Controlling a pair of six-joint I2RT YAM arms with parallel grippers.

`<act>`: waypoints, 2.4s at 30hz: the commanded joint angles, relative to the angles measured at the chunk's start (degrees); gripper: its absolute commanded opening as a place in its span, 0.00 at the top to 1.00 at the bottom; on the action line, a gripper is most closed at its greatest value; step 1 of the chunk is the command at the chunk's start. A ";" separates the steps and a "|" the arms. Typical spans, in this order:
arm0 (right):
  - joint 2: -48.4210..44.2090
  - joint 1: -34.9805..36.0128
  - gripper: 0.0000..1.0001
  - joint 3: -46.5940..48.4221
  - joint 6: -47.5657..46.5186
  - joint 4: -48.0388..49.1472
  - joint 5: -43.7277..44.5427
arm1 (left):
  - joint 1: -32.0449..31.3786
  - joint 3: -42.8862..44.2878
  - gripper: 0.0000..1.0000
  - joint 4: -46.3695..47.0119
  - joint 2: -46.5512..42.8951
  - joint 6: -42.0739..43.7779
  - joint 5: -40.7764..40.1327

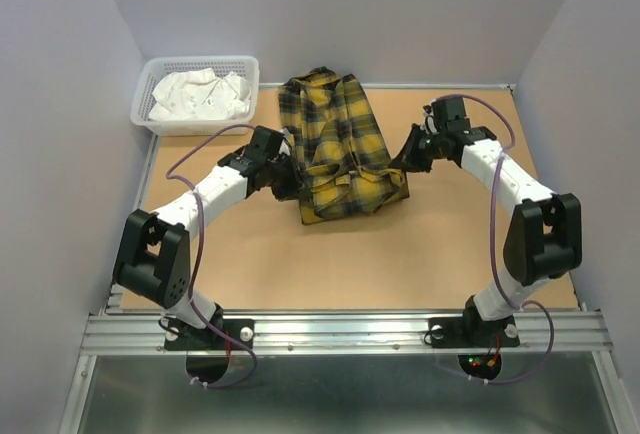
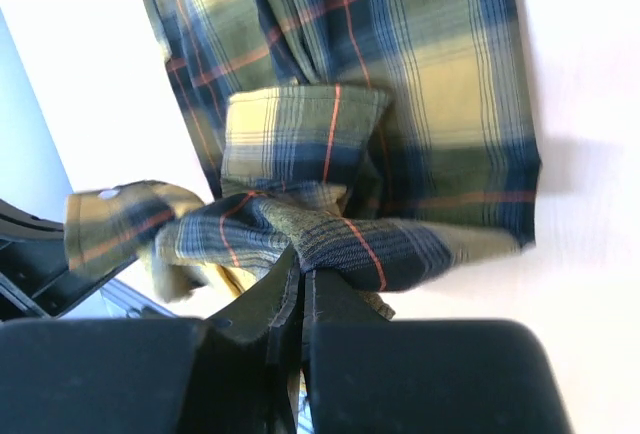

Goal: Fold and stack the long sleeve shirts
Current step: Fold the shirt

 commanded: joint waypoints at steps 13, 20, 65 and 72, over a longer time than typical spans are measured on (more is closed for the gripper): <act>18.82 -0.06 0.99 22.74 0.25 3.05 1.35 | 9.36 11.14 1.00 4.10 12.39 5.63 -2.36; 25.84 -0.06 0.98 27.31 0.60 4.54 1.09 | 10.67 11.94 0.95 6.48 16.70 5.36 -5.35; 3.35 14.97 0.75 -5.47 -14.78 15.53 20.43 | 7.16 -13.10 0.01 14.12 -17.03 19.69 -25.39; 7.92 15.32 0.75 -2.22 -13.99 16.49 18.67 | 7.16 -16.45 0.01 15.44 -17.92 19.69 -25.49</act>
